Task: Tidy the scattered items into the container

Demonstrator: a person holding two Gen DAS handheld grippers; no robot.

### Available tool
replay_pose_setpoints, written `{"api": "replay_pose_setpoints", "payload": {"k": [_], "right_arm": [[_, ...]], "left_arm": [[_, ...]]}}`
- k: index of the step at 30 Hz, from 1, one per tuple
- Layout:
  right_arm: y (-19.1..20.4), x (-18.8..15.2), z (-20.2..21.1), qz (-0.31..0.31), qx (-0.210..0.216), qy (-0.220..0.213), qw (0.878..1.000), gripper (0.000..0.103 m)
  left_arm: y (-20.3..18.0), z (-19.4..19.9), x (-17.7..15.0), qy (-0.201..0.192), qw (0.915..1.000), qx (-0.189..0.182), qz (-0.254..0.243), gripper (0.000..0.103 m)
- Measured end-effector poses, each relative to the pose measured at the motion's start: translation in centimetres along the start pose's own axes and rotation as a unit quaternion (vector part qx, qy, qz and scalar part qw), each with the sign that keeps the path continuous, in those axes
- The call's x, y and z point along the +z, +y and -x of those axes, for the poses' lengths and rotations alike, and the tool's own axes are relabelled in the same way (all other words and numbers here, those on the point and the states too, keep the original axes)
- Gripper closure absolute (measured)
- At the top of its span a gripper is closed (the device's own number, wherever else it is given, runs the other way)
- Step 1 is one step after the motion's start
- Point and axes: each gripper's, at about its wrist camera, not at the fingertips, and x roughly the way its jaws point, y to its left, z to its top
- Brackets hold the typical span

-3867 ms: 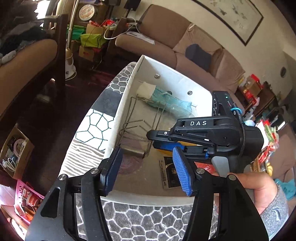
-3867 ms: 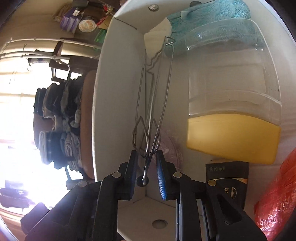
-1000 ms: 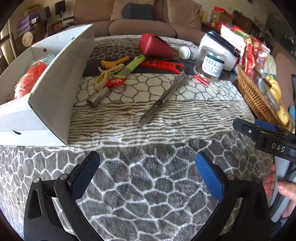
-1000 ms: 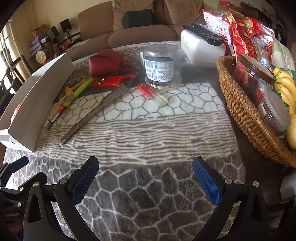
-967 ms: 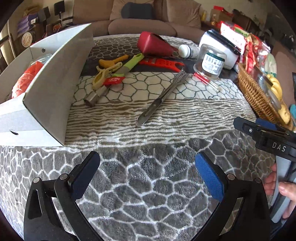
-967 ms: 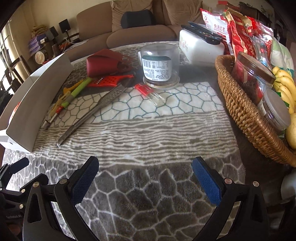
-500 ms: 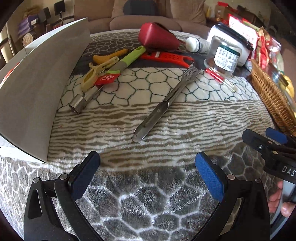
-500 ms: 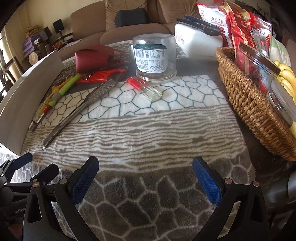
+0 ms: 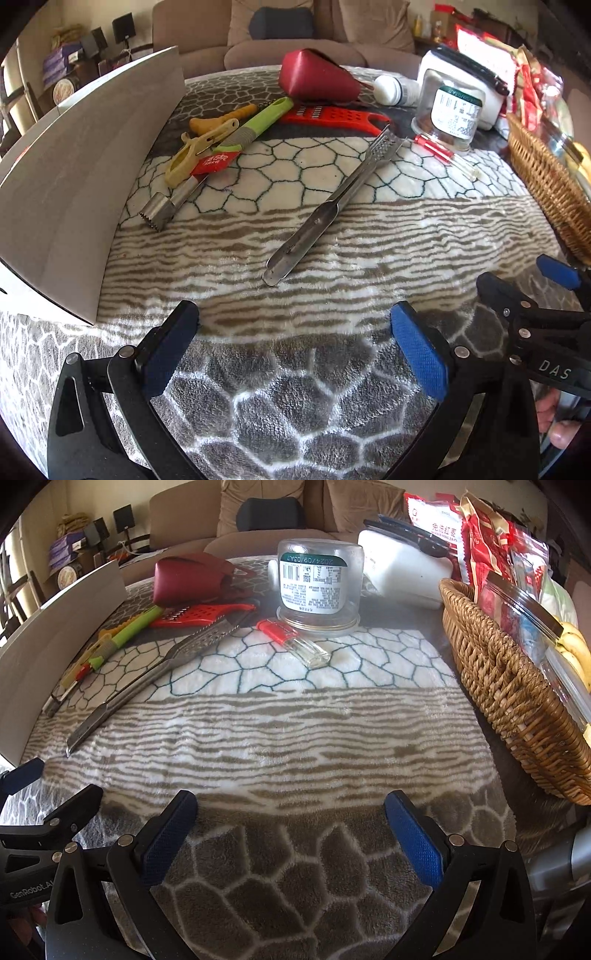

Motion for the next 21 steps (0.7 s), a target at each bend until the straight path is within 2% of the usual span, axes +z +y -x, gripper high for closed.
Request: {"api": "replay_pose_setpoints", "payload": {"k": [21], "right_arm": [[-0.04,-0.02,0.05,-0.001,0.002,0.0,1.0,0.0]], "left_arm": [[-0.09,0.02,0.01,0.0,0.9999,0.008,0.014,0.0]]}}
